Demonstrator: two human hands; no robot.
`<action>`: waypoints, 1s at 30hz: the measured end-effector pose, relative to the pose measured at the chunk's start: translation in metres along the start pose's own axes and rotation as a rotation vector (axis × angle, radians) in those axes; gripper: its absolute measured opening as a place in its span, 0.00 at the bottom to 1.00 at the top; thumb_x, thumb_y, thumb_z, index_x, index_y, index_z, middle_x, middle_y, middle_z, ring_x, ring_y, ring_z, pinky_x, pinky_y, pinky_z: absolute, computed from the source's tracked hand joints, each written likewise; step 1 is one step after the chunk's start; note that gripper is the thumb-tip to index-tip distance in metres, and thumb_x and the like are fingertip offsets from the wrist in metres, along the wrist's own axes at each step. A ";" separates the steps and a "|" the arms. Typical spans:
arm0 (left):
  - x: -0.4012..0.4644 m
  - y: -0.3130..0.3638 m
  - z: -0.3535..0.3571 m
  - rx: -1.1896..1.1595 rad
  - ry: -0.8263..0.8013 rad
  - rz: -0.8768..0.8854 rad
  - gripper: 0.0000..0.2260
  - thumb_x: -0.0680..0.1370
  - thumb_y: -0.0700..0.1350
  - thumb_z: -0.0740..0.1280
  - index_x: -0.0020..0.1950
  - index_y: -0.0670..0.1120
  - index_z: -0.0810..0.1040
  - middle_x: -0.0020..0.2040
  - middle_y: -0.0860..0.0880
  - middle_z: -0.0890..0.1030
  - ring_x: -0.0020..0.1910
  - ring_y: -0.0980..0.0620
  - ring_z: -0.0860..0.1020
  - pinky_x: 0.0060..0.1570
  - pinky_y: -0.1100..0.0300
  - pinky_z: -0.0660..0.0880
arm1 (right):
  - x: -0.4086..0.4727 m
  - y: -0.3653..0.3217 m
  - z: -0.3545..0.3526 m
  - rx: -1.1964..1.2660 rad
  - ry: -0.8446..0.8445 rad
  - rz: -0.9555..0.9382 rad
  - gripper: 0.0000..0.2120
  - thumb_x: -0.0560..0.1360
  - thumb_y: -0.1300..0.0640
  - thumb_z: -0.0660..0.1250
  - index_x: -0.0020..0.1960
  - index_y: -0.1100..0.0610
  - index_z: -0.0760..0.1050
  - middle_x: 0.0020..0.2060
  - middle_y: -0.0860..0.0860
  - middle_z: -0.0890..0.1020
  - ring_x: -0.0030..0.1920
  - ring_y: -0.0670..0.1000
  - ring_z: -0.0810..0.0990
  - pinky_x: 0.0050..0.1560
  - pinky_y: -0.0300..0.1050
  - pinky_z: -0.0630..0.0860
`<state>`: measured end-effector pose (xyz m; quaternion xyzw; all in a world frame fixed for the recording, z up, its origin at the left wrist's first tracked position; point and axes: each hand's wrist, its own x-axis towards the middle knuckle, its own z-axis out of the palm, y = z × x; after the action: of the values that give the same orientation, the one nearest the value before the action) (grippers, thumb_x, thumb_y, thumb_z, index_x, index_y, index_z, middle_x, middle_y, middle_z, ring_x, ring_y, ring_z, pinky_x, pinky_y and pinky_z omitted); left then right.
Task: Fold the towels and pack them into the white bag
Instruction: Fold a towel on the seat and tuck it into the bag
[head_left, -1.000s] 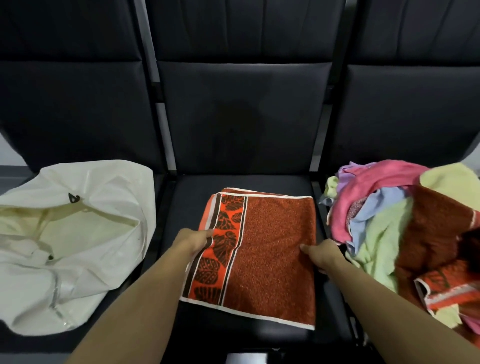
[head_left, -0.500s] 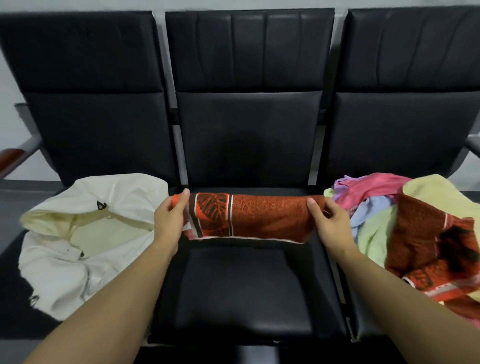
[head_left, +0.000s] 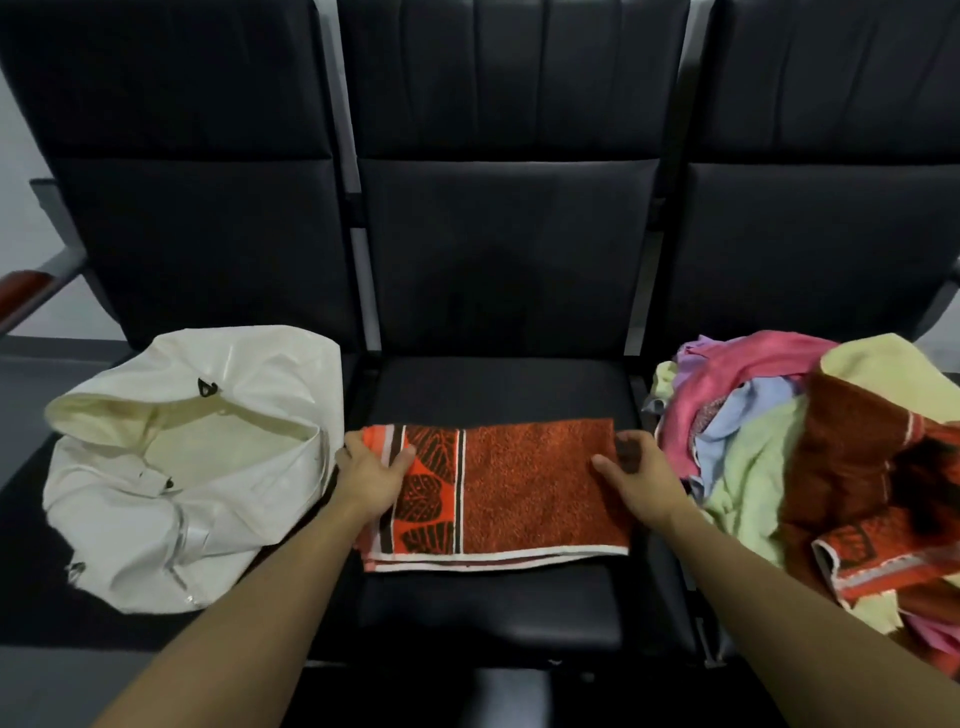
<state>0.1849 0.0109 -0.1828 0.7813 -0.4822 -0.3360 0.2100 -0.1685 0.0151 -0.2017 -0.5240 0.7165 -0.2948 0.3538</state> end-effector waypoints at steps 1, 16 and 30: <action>-0.001 -0.003 0.008 0.092 0.014 -0.050 0.34 0.78 0.62 0.68 0.74 0.45 0.59 0.72 0.41 0.66 0.71 0.39 0.68 0.71 0.44 0.66 | 0.002 0.006 0.004 -0.058 0.013 0.079 0.32 0.69 0.43 0.77 0.65 0.57 0.69 0.60 0.57 0.78 0.57 0.57 0.80 0.64 0.51 0.74; -0.015 0.014 0.086 0.782 -0.475 0.347 0.56 0.69 0.61 0.78 0.83 0.59 0.40 0.81 0.48 0.30 0.80 0.45 0.31 0.77 0.35 0.38 | 0.016 0.016 0.046 -0.260 -0.135 0.332 0.11 0.71 0.53 0.76 0.38 0.55 0.75 0.38 0.53 0.82 0.46 0.56 0.83 0.44 0.43 0.72; -0.025 0.049 0.120 0.348 -0.336 0.278 0.37 0.79 0.62 0.66 0.83 0.60 0.51 0.83 0.50 0.40 0.82 0.45 0.42 0.77 0.33 0.47 | -0.006 -0.027 -0.025 -0.186 0.043 -0.056 0.09 0.73 0.59 0.72 0.49 0.49 0.76 0.43 0.47 0.82 0.42 0.47 0.80 0.47 0.43 0.72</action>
<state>0.0599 0.0107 -0.2255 0.6653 -0.6634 -0.3408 0.0339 -0.1734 0.0148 -0.1647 -0.5681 0.7332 -0.2482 0.2796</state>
